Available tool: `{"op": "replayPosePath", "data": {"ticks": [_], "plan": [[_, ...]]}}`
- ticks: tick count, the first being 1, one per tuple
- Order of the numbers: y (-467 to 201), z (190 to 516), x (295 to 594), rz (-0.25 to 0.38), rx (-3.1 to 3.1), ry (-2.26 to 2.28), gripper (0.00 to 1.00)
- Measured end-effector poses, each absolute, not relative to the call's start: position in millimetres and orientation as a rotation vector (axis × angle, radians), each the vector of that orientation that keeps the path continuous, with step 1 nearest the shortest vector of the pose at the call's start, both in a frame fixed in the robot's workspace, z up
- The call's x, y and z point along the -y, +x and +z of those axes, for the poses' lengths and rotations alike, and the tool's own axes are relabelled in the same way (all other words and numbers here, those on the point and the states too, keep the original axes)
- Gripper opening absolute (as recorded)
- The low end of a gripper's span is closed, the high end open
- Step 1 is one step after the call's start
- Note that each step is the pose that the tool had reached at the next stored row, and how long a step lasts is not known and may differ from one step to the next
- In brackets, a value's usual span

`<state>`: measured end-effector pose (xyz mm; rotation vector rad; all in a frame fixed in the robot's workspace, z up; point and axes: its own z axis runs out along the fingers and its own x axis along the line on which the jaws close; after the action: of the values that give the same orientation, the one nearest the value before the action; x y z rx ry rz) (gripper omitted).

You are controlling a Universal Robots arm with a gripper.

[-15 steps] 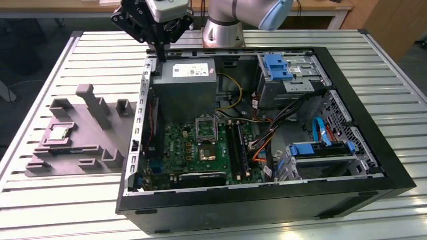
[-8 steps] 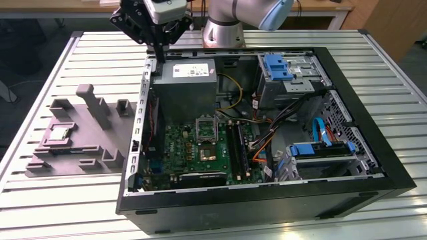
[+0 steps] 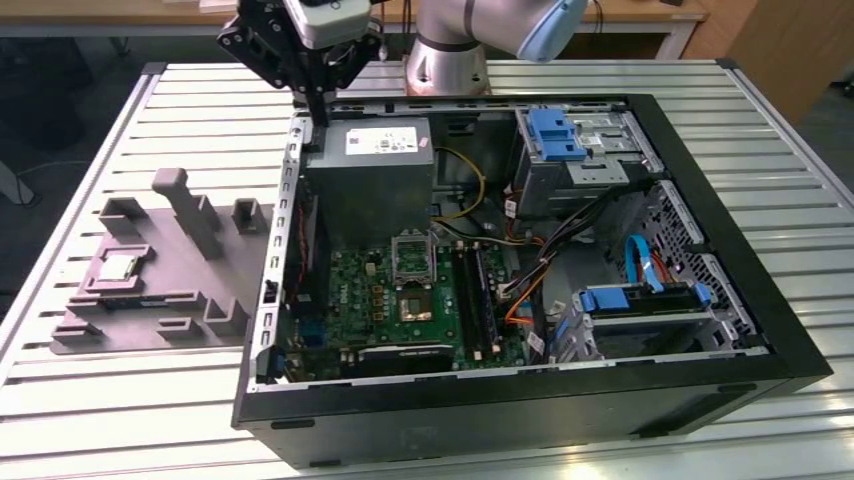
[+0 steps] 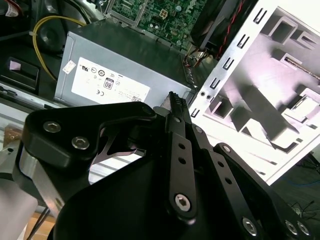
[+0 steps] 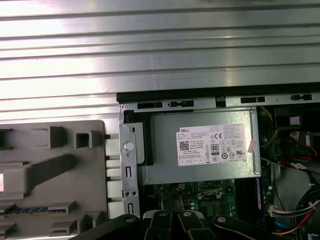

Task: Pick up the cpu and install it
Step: 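Reach for the cpu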

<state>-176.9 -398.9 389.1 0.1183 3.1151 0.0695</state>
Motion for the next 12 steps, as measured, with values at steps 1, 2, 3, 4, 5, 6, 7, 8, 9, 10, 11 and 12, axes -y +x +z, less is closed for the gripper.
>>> {"op": "replayPosePath", "data": {"ticks": [1,2,3,4,5,6,7,8,9,10,11,12], "plan": [[-177.1,389.0,398.9,0.07,-3.115,0.118,0.11],[-177.3,389.1,398.9,0.069,-3.115,0.118,0.11],[-177.5,389.0,398.9,0.069,-3.115,0.118,0.11],[-178.0,389.0,398.9,0.069,-3.115,0.118,0.11],[-178.5,388.9,399.0,0.069,-3.115,0.118,0.11],[-179.1,388.9,399.0,0.069,-3.115,0.118,0.11],[-179.9,388.9,399.0,0.069,-3.115,0.118,0.11],[-181.1,388.8,399.0,0.069,-3.115,0.118,0.11],[-182.4,388.8,398.9,0.069,-3.115,0.118,0.11],[-183.0,388.7,398.9,0.07,-3.115,0.118,0.11],[-183.0,388.7,398.9,0.07,-3.115,0.118,0.11],[-183.0,388.7,398.9,0.07,-3.115,0.118,0.11]]}}
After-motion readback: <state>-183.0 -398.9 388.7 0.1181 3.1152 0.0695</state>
